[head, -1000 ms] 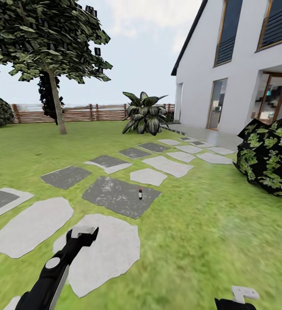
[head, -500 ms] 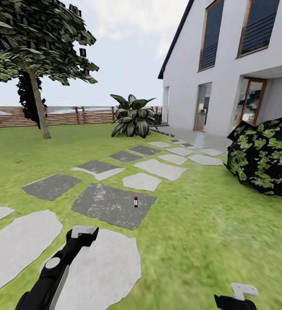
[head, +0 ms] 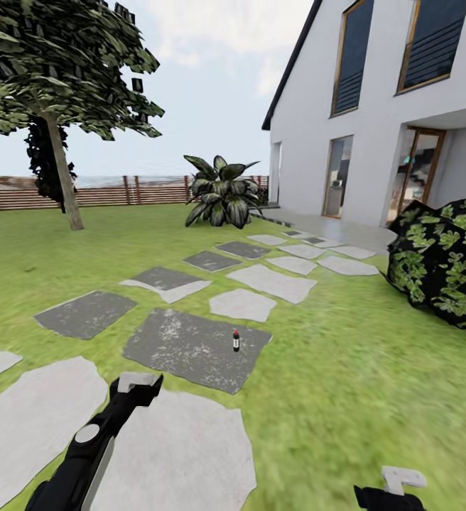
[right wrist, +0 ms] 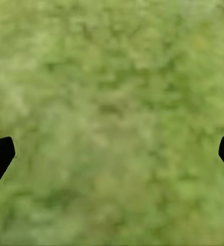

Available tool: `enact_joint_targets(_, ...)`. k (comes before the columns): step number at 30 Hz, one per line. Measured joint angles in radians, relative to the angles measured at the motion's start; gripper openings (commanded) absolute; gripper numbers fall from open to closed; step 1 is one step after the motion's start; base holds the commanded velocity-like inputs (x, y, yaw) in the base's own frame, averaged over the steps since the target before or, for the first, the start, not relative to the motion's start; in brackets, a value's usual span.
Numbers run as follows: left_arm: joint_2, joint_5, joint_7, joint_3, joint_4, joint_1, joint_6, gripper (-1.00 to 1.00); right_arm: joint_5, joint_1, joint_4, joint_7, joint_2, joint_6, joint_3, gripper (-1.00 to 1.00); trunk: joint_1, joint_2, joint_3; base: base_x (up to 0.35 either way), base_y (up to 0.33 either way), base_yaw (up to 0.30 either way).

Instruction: Pick up the pesticide atomizer in the garden and spray insectifuge to fully cover both potted plants in the garden.

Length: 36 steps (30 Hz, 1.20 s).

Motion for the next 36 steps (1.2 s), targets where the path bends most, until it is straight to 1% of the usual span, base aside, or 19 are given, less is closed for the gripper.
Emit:
enact_joint_targets(19,0.0,-0.001,0.0,-0.001,0.0,0.0,0.0,1.0,0.0,0.0,0.0,0.0,0.0,0.001,0.0,1.0,0.0,0.0,0.02,0.22,0.284,-0.173)
enact_joint_targets(30,0.0,0.0,0.0,-0.001,0.0,0.0,0.0,1.0,0.0,0.0,-0.001,0.0,0.0,0.001,0.0,1.0,0.0,0.0,0.033,0.11,0.308,-0.183)
enact_joint_targets(36,0.0,0.0,0.0,-0.001,0.0,0.0,0.0,1.0,0.0,0.0,-0.001,0.0,0.0,0.001,0.0,1.0,0.0,0.0,0.035,0.09,0.313,-0.031)
